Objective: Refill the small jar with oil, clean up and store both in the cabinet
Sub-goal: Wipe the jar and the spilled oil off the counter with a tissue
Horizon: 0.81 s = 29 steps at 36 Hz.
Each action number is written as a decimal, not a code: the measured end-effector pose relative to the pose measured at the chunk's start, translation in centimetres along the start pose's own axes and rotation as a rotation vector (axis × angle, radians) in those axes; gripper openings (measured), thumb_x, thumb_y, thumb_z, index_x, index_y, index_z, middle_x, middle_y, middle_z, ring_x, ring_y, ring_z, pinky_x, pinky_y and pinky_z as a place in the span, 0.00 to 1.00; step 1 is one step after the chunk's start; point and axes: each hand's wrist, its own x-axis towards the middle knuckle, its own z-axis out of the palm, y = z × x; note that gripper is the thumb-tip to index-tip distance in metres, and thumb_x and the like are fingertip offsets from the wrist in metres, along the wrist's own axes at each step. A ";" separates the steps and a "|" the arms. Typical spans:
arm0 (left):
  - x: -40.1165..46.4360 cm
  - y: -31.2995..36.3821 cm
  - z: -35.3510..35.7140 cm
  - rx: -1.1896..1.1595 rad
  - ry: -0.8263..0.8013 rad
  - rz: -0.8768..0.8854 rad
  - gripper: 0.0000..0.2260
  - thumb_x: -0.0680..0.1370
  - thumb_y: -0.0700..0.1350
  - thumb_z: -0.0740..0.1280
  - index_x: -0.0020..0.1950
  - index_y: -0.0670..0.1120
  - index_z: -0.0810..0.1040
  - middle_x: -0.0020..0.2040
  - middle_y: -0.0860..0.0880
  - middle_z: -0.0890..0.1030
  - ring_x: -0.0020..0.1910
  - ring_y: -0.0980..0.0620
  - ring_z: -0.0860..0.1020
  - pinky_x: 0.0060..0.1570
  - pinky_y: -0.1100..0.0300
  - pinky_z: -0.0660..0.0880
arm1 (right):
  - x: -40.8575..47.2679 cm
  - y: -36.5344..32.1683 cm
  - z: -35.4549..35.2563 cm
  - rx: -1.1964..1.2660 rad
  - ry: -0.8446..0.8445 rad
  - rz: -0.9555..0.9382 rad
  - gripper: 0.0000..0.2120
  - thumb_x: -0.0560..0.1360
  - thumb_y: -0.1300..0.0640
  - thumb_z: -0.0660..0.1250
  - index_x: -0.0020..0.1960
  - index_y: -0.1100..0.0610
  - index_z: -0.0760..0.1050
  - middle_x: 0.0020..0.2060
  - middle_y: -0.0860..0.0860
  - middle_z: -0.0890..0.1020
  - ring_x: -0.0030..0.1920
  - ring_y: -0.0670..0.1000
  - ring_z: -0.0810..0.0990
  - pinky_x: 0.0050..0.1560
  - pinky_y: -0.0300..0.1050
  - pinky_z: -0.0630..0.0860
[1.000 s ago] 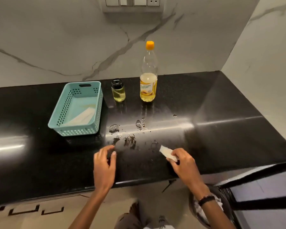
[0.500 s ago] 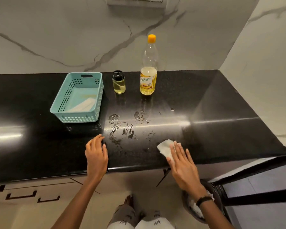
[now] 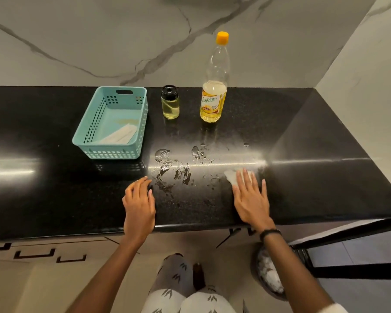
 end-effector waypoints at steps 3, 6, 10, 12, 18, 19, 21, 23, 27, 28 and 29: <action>0.0 -0.2 0.1 0.026 -0.012 0.010 0.18 0.81 0.46 0.52 0.65 0.41 0.73 0.65 0.45 0.74 0.61 0.45 0.70 0.54 0.50 0.74 | 3.1 -2.6 0.0 0.015 -0.026 0.013 0.26 0.82 0.46 0.39 0.77 0.51 0.37 0.77 0.50 0.40 0.77 0.52 0.38 0.74 0.54 0.35; 0.1 -0.3 0.2 0.048 -0.021 0.010 0.18 0.81 0.46 0.52 0.65 0.42 0.73 0.65 0.45 0.74 0.61 0.46 0.70 0.53 0.50 0.74 | 3.7 -4.2 0.1 0.010 -0.034 -0.091 0.26 0.81 0.46 0.36 0.77 0.51 0.37 0.77 0.49 0.39 0.76 0.51 0.37 0.73 0.53 0.34; 0.2 -0.3 0.2 0.031 -0.022 -0.009 0.17 0.80 0.46 0.53 0.64 0.42 0.73 0.65 0.45 0.74 0.61 0.46 0.70 0.54 0.50 0.74 | 1.0 -2.2 0.5 -0.034 -0.043 -0.224 0.30 0.76 0.44 0.29 0.77 0.48 0.35 0.76 0.45 0.37 0.76 0.48 0.35 0.72 0.51 0.30; 0.1 -0.3 0.2 0.017 -0.021 -0.023 0.17 0.80 0.47 0.52 0.64 0.42 0.73 0.65 0.45 0.74 0.61 0.46 0.70 0.54 0.50 0.73 | 0.7 -0.4 0.4 -0.046 -0.032 -0.186 0.30 0.76 0.44 0.29 0.77 0.48 0.36 0.76 0.45 0.38 0.76 0.48 0.36 0.73 0.52 0.31; 0.1 0.0 0.1 -0.021 -0.004 -0.046 0.17 0.80 0.47 0.52 0.63 0.43 0.73 0.65 0.46 0.74 0.61 0.46 0.70 0.54 0.50 0.73 | 7.0 -1.6 -0.9 -0.004 -0.055 -0.003 0.25 0.83 0.49 0.40 0.78 0.52 0.38 0.77 0.50 0.40 0.77 0.52 0.39 0.75 0.53 0.37; 0.2 0.0 0.1 -0.022 -0.002 -0.048 0.17 0.80 0.47 0.52 0.63 0.43 0.73 0.65 0.46 0.74 0.61 0.46 0.70 0.54 0.50 0.73 | 8.1 -2.5 -0.9 0.012 -0.049 0.001 0.25 0.83 0.49 0.40 0.78 0.52 0.39 0.77 0.50 0.41 0.77 0.53 0.40 0.75 0.54 0.37; 0.1 0.0 0.2 -0.012 0.000 -0.044 0.18 0.80 0.47 0.52 0.63 0.43 0.74 0.65 0.46 0.74 0.61 0.46 0.70 0.53 0.49 0.73 | 9.5 -4.3 -0.7 0.037 -0.038 -0.007 0.25 0.83 0.49 0.41 0.78 0.53 0.40 0.78 0.51 0.42 0.77 0.54 0.41 0.75 0.55 0.37; 0.1 0.0 0.2 -0.008 -0.004 -0.039 0.18 0.80 0.48 0.52 0.63 0.42 0.74 0.65 0.45 0.74 0.61 0.46 0.70 0.53 0.49 0.74 | 9.5 -5.4 -0.5 0.024 -0.030 -0.059 0.25 0.83 0.49 0.41 0.78 0.53 0.40 0.77 0.51 0.42 0.77 0.54 0.40 0.74 0.54 0.36; 0.1 0.0 0.2 -0.014 0.002 -0.038 0.18 0.80 0.48 0.52 0.64 0.42 0.74 0.65 0.45 0.74 0.61 0.46 0.70 0.53 0.49 0.74 | 7.1 -3.7 -0.2 -0.042 0.001 -0.187 0.25 0.83 0.49 0.39 0.77 0.51 0.37 0.77 0.48 0.40 0.77 0.50 0.39 0.72 0.50 0.32; 0.1 0.1 0.1 -0.009 0.001 -0.036 0.18 0.80 0.48 0.52 0.63 0.42 0.74 0.65 0.45 0.74 0.61 0.46 0.70 0.53 0.49 0.74 | 6.5 -2.8 -0.2 -0.041 0.008 -0.185 0.25 0.82 0.49 0.38 0.77 0.50 0.37 0.77 0.48 0.40 0.77 0.50 0.39 0.71 0.49 0.31; 0.1 0.1 0.1 -0.003 0.001 -0.035 0.18 0.80 0.48 0.52 0.63 0.42 0.74 0.65 0.45 0.74 0.61 0.46 0.70 0.53 0.49 0.74 | 6.5 -2.2 -0.3 -0.039 0.014 -0.170 0.25 0.82 0.49 0.38 0.77 0.50 0.38 0.77 0.47 0.41 0.77 0.49 0.39 0.71 0.49 0.32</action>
